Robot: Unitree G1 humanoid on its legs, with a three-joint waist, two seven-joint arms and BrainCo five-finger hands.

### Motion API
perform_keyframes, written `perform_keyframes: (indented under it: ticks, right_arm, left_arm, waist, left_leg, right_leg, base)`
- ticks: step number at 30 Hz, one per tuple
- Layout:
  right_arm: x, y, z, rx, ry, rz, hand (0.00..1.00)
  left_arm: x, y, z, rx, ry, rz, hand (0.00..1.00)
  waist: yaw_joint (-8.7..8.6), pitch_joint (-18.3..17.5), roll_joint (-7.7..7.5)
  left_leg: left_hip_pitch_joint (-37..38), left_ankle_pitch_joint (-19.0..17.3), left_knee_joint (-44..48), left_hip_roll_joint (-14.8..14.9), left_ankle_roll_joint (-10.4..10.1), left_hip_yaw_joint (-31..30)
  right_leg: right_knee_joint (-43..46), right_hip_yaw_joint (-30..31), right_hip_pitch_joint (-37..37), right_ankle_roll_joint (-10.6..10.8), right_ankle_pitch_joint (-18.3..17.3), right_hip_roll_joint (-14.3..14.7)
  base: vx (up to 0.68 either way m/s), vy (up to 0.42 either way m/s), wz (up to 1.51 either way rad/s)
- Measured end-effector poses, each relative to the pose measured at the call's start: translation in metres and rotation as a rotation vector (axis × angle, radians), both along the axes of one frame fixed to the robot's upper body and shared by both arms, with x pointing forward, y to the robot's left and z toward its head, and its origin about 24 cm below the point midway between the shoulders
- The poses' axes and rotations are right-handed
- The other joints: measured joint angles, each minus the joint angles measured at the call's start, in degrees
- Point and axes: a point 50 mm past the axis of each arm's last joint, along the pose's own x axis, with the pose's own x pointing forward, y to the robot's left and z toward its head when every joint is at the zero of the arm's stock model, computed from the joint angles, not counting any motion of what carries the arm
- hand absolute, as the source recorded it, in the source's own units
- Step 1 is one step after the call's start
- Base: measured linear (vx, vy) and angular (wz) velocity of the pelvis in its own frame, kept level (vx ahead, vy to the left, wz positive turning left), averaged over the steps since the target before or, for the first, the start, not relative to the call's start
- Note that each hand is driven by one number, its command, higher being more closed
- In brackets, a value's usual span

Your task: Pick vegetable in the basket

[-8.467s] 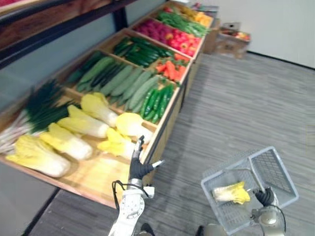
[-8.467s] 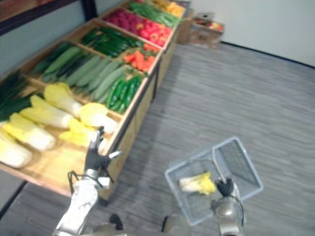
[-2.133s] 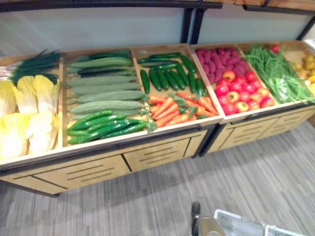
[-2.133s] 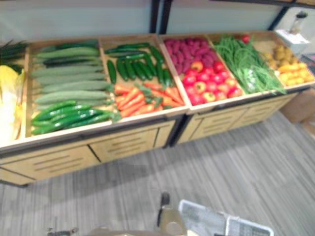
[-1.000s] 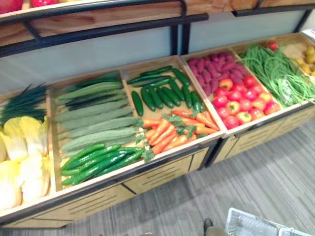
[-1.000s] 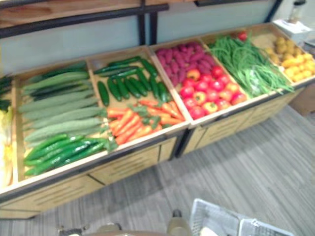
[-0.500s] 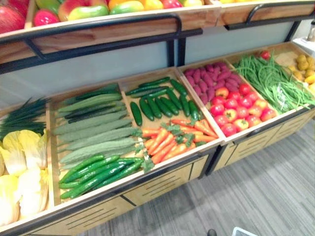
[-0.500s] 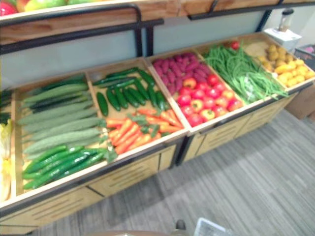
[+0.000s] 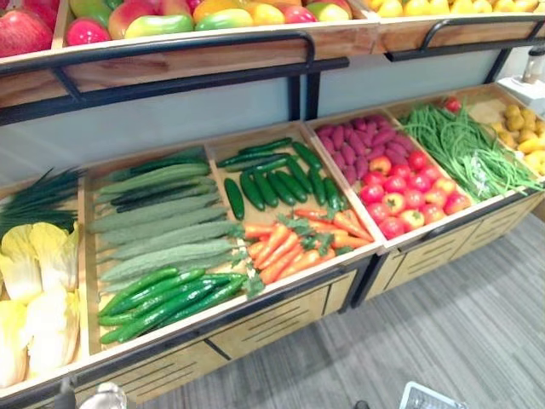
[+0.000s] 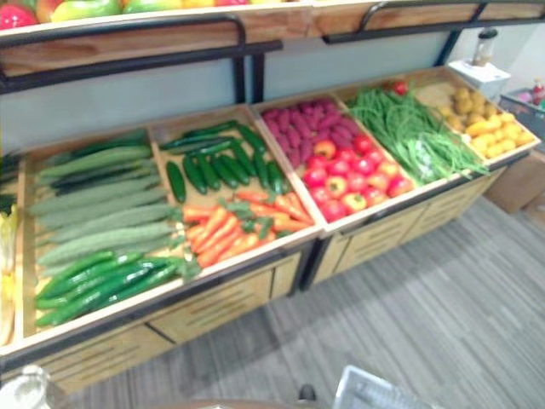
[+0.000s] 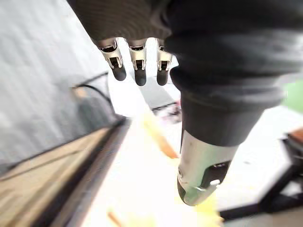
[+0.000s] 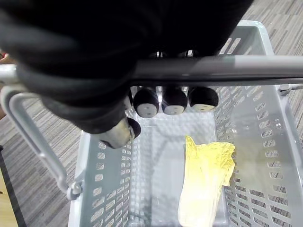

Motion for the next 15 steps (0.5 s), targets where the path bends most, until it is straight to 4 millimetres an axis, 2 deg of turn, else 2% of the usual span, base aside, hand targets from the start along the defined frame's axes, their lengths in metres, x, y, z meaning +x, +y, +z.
perform_keyframes:
  ticks: [3, 6, 10, 15]
  right_arm:
    - [-0.001, 0.000, 0.000, -0.004, -0.002, 0.010, 1.00]
    - [0.002, 0.001, 0.000, -0.007, -0.012, 0.041, 1.00]
    - [0.002, -0.001, 0.001, -0.015, -0.014, 0.052, 1.00]
    - [0.007, -0.004, 0.004, -0.022, -0.022, 0.112, 1.00]
  left_arm:
    - [0.031, -0.008, 0.042, 0.201, -0.035, -0.134, 0.00]
    - [0.051, -0.018, 0.066, 0.343, -0.019, -0.239, 0.00]
    - [0.069, -0.030, 0.072, 0.398, 0.002, -0.371, 0.00]
    - [0.098, -0.049, 0.082, 0.511, 0.070, -0.710, 0.00]
  waist:
    - [0.07, -0.12, -0.03]
    - [-0.01, -0.11, -0.05]
    - [-0.09, -0.11, 0.28]
    - [-0.34, 0.04, 0.78]
  left_leg:
    - [0.23, 0.00, 0.09, -0.17, 0.03, -0.75]
    - [0.41, -0.06, 0.15, -0.20, 0.08, -0.58]
    - [0.79, -1.11, 1.29, -0.02, 0.10, -0.22]
    - [0.63, -2.50, 2.05, 0.01, -0.12, 1.06]
  right_leg:
    - [0.03, 0.00, 0.39, 0.25, 0.17, -0.08]
    - [0.03, 0.44, 0.25, 0.34, 0.24, -0.07]
    - [-0.02, 1.00, 0.47, 0.05, 0.49, -0.04]
    - [-0.32, 2.42, -0.45, -0.55, 0.35, -0.06]
  base:
    - [0.04, -0.001, -0.01]
    - [-0.02, -0.001, -0.04]
    - [-0.06, -0.001, -0.11]
    - [-0.06, 0.001, -0.18]
